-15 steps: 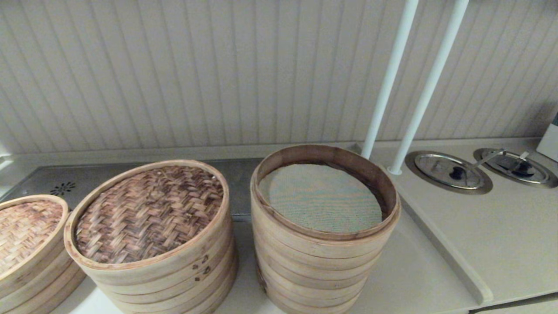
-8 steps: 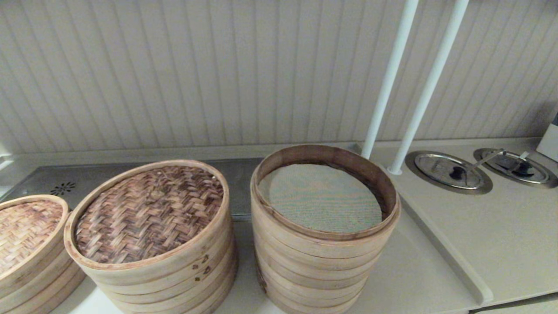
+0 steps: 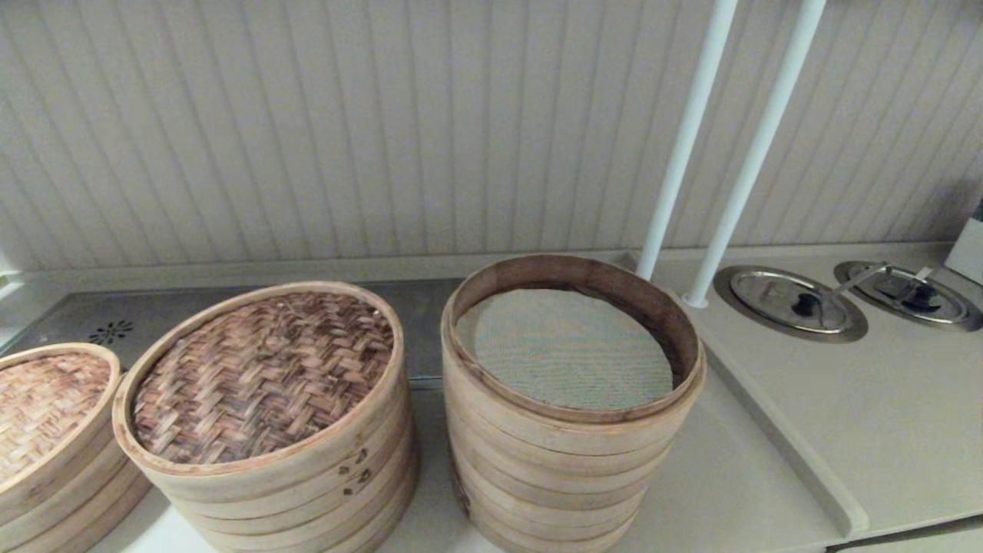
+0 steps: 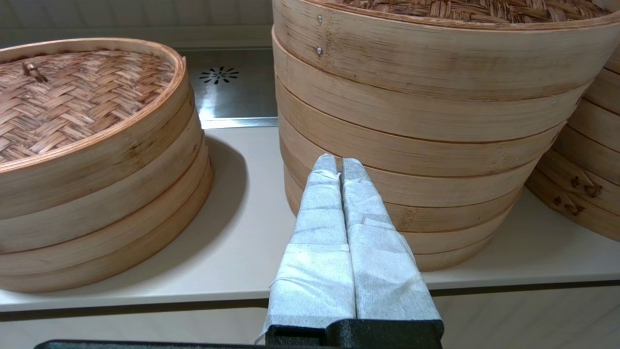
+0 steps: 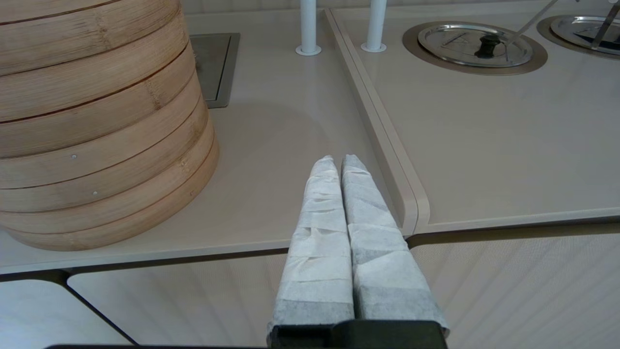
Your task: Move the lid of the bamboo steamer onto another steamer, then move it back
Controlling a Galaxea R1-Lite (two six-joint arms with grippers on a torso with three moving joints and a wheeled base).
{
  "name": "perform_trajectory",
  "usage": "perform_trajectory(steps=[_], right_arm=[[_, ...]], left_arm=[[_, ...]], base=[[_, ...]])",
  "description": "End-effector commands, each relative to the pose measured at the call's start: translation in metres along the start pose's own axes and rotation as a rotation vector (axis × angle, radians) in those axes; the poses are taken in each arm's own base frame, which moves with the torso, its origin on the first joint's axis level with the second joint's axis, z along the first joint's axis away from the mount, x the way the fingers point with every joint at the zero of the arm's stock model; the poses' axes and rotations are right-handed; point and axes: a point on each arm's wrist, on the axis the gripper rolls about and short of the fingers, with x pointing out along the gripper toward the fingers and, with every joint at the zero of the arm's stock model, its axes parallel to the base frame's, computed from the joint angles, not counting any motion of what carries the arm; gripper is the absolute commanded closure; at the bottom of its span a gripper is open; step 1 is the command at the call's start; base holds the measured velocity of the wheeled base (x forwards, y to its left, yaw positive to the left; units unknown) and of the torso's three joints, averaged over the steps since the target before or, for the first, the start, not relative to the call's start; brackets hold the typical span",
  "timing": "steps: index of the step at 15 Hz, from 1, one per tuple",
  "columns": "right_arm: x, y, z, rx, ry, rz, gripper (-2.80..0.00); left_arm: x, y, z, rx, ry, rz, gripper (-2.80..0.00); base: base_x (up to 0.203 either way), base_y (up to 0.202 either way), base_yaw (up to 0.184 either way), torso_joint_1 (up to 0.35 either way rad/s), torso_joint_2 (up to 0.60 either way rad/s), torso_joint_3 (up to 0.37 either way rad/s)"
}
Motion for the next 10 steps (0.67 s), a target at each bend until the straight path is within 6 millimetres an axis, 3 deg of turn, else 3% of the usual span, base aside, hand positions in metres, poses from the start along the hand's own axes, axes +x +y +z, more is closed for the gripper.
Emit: perform_trajectory(steps=[1,10], right_arm=[[0.0002,-0.0001,-0.0009,0.001,0.002,-0.001,0.0],[0.0002,-0.0001,-0.0009,0.001,0.003,0.001,0.0]], left_arm=[[-0.0002,0.0,0.0006,0.0,-0.002,0.0,0.0],[0.0,0.0,0.0,0.0,0.0,0.0,0.0]], base=[[0.0,0.0,0.0,0.0,0.0,0.0],[0.0,0.0,0.0,0.0,0.0,0.0]])
